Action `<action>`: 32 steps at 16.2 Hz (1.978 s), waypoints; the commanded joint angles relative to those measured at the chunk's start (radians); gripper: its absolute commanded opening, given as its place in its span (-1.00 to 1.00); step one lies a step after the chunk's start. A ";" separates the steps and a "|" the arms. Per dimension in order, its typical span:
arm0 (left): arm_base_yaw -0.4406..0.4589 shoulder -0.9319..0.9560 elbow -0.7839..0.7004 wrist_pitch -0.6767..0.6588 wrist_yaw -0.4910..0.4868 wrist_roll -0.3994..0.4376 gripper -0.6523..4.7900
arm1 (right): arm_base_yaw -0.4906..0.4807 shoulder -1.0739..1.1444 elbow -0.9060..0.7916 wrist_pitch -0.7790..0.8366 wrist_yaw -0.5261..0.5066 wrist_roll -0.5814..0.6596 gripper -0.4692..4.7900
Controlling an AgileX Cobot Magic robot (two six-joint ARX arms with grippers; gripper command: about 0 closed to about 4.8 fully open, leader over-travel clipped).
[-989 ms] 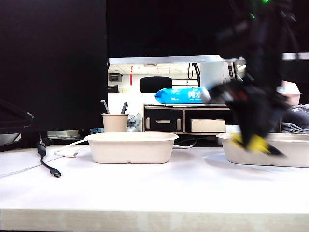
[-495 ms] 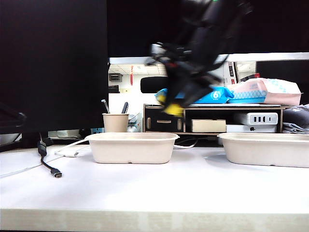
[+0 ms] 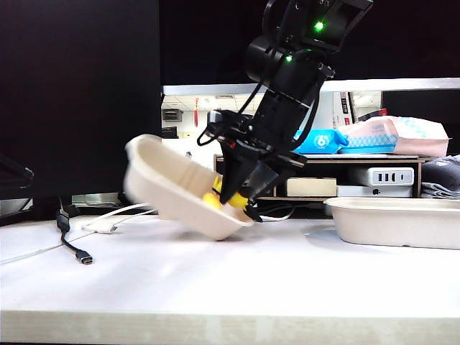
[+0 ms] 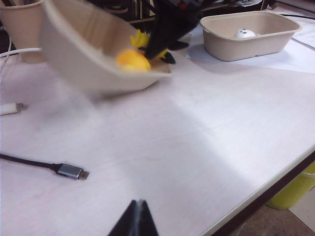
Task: Put the dolls with similar colors into the same paper box, while dolls with different colors go into separate paper boxes.
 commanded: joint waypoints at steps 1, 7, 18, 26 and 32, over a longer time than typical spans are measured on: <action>0.003 0.000 0.001 0.010 0.001 0.004 -0.78 | 0.010 -0.008 0.027 0.027 -0.003 0.005 -0.34; 0.003 0.000 0.001 0.010 0.001 0.003 -0.78 | 0.024 -0.009 0.061 0.018 -0.007 0.018 -0.35; 0.098 -0.032 0.001 0.009 0.001 0.003 -0.78 | 0.162 -0.008 0.109 -0.008 -0.031 0.037 -0.32; 0.273 -0.131 0.001 0.009 0.003 0.004 -0.78 | 0.160 -0.016 0.114 -0.015 -0.057 0.087 0.01; 0.419 -0.198 0.001 0.003 0.001 0.003 -0.78 | 0.161 -0.181 0.113 -0.015 -0.108 0.079 -0.85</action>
